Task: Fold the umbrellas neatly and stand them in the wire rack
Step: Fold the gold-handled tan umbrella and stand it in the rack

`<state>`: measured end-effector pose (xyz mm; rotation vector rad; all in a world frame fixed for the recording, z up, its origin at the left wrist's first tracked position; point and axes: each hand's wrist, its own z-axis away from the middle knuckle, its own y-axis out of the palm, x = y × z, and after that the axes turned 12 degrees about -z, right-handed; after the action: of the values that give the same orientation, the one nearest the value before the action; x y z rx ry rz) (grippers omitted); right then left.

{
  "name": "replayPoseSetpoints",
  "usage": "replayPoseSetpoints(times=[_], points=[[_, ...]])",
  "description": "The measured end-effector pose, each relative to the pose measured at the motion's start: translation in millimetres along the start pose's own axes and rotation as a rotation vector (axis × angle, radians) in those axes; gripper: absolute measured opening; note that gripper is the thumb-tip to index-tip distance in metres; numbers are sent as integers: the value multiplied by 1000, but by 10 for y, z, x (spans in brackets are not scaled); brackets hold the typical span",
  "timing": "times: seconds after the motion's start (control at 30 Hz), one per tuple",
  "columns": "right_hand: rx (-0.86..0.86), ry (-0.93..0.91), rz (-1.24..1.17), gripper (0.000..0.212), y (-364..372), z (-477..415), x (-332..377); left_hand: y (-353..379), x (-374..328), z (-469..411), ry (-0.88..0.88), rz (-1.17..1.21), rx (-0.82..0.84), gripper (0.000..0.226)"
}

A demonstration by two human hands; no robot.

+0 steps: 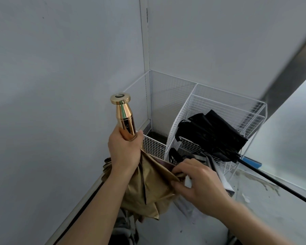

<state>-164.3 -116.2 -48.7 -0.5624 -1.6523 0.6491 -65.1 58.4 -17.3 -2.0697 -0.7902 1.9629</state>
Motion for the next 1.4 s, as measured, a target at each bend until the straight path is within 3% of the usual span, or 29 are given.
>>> replayPoseSetpoints(times=[0.13,0.2,0.5,0.63,0.77,0.83,0.97,1.03,1.2,1.3,1.4], points=[[220,87,58,29,-8,3,-30,-3,7,14,79,-33,23,24],[273,74,-23,27,-6,-4,-26,5,12,18,103,-45,45,29],[193,140,-416,19,-321,-53,-70,-73,133,-66,217,-231,-9,20],[177,170,-528,21,-345,-38,-30,-55,118,-66,194,-209,44,28],[-106,252,-621,10,-388,-80,-53,-57,100,-104,29,-84,140,22],[-221,329,-804,9,-415,-124,-54,-44,59,-91,-112,69,171,22],[-68,496,-1117,36,-407,-123,56,-24,-4,-76,-319,315,215,20],[-56,561,-1086,40,-315,-112,47,-38,-31,-77,-357,390,241,19],[-360,527,-795,46,-175,-173,-105,-77,-117,-30,-345,578,464,20],[-371,449,-649,50,-89,-204,-113,-95,-130,-15,-348,687,570,15],[-273,513,-524,49,27,-247,-185,-133,-110,0,-364,798,648,16]])
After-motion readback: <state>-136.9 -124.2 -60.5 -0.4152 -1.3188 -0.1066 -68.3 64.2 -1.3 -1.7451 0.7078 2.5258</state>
